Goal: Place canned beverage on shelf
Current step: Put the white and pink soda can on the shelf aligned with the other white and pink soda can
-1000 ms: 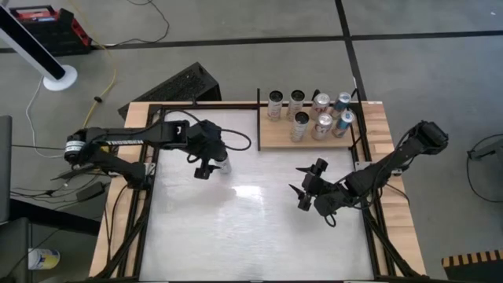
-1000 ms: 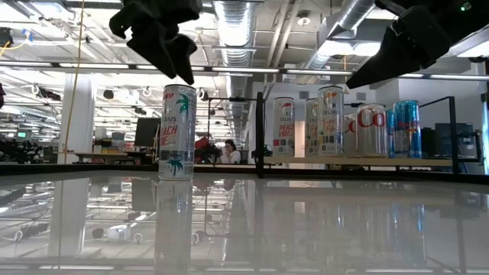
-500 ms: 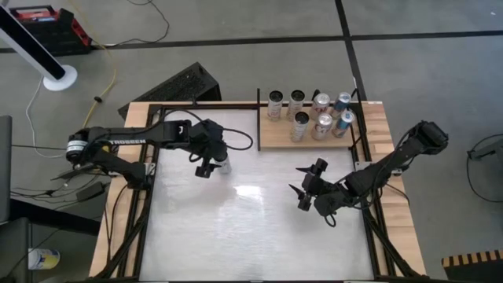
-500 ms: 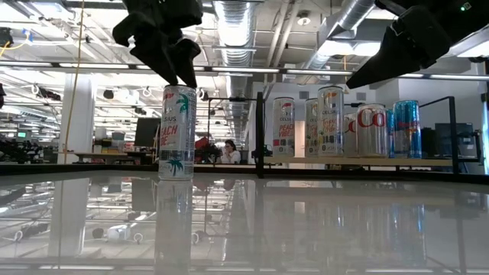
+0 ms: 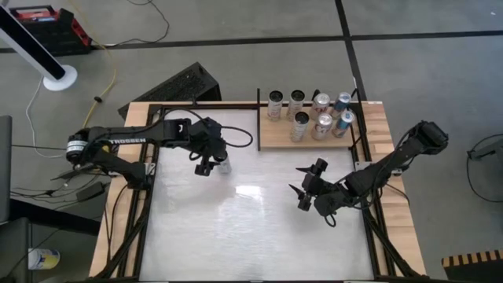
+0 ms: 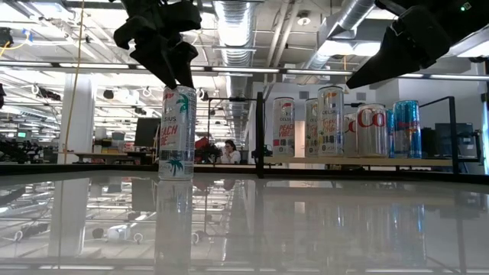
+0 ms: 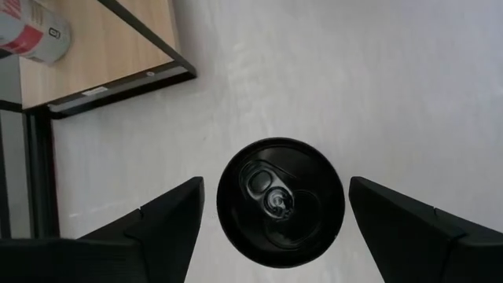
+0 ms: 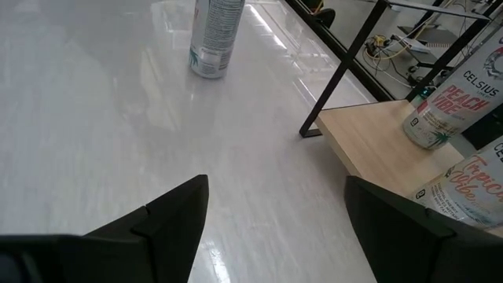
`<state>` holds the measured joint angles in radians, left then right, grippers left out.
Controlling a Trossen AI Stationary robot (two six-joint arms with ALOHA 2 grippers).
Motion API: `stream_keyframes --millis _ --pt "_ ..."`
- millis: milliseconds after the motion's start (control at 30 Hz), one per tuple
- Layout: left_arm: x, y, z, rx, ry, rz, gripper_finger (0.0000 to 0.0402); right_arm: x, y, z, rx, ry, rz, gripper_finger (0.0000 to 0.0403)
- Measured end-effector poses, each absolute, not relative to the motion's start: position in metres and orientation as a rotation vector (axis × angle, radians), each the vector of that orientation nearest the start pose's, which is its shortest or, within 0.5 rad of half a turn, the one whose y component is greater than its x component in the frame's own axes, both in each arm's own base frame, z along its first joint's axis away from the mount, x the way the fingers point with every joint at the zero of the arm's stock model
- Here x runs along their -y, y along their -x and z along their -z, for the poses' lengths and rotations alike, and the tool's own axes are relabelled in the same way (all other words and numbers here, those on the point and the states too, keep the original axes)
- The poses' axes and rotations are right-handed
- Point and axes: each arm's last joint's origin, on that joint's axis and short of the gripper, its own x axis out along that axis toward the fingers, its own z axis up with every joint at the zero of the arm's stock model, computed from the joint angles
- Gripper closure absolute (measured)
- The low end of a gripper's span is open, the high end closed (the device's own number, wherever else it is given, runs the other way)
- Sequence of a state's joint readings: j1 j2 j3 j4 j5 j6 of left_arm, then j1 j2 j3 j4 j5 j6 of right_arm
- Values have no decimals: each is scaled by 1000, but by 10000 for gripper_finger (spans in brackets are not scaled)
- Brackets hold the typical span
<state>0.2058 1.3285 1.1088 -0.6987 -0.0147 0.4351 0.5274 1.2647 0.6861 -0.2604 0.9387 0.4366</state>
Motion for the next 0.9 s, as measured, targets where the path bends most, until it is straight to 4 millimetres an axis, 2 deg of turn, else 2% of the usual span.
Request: stream_keyframes --millis 133,400,633,900 --pt "-55 -262 -288 -943 -315 -2 99 -98 -215 -208 -522 148 507 81" --pt "-57 -273 -273 -990 -292 14 99 -98 -215 -209 -521 147 507 81" --pt "-58 -275 -272 -986 -306 17 101 -97 -215 -208 -532 148 503 81" --pt "-59 -274 -272 -993 -255 -14 149 -96 -216 -208 -537 140 501 81"
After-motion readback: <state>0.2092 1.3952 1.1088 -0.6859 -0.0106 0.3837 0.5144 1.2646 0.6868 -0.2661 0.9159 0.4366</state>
